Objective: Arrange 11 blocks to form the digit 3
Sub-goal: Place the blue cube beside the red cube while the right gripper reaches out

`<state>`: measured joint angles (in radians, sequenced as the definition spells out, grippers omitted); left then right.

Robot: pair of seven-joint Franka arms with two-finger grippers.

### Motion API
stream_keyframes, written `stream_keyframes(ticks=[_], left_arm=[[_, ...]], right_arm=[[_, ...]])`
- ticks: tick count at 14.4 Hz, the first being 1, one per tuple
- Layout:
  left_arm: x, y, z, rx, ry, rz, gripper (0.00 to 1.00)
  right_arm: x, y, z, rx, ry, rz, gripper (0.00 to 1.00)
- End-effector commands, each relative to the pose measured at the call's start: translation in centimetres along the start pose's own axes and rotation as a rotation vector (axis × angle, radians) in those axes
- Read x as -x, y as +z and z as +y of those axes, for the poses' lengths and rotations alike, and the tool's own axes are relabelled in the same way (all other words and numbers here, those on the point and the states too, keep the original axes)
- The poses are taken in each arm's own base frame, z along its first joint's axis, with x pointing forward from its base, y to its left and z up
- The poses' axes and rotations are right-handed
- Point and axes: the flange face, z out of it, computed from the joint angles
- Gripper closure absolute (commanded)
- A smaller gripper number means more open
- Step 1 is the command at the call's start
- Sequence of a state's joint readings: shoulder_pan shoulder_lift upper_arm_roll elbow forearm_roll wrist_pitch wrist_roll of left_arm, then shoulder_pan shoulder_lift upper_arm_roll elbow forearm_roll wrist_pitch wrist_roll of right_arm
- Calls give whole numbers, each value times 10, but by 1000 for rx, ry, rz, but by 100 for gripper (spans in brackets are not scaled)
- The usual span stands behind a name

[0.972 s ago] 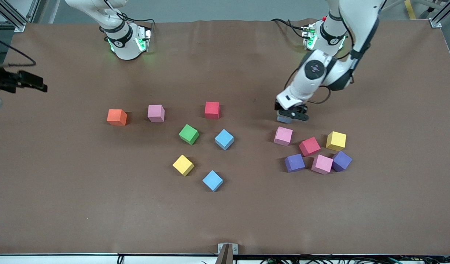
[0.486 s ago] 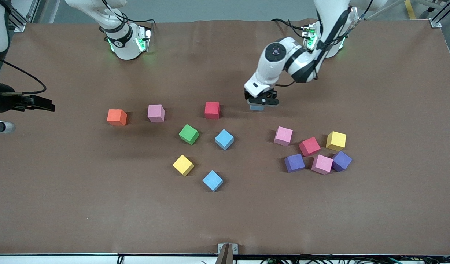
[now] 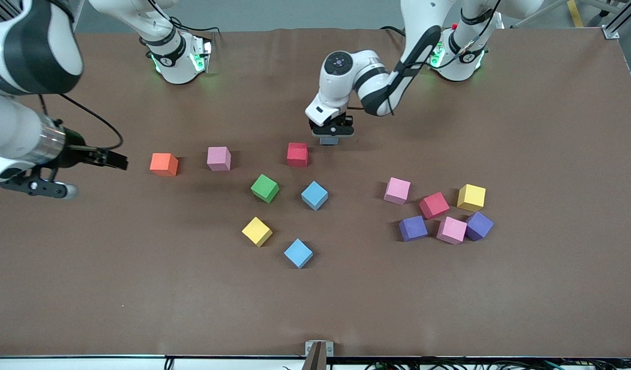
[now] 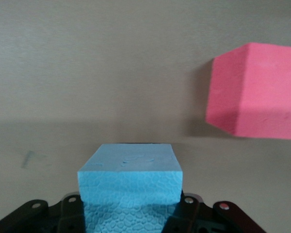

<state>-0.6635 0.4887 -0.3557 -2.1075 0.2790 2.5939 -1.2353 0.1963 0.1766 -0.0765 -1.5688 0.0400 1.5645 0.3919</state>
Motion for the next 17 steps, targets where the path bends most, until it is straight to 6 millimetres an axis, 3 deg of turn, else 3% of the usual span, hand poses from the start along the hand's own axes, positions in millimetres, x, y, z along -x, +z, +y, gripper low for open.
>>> stream_keyframes(ticks=[1, 6, 10, 17], left_arm=[[-7, 13, 39, -26, -32, 4, 59], [3, 20, 72, -17, -15, 16, 59], [6, 20, 87, -2, -25, 20, 59], [8, 23, 96, -25, -16, 18, 56]], right_arm=[[16, 22, -34, -2, 202, 5, 0], [42, 72, -81, 16, 581, 18, 0], [46, 103, -86, 17, 852, -6, 0], [56, 102, -109, -47, 1035, -26, 0]])
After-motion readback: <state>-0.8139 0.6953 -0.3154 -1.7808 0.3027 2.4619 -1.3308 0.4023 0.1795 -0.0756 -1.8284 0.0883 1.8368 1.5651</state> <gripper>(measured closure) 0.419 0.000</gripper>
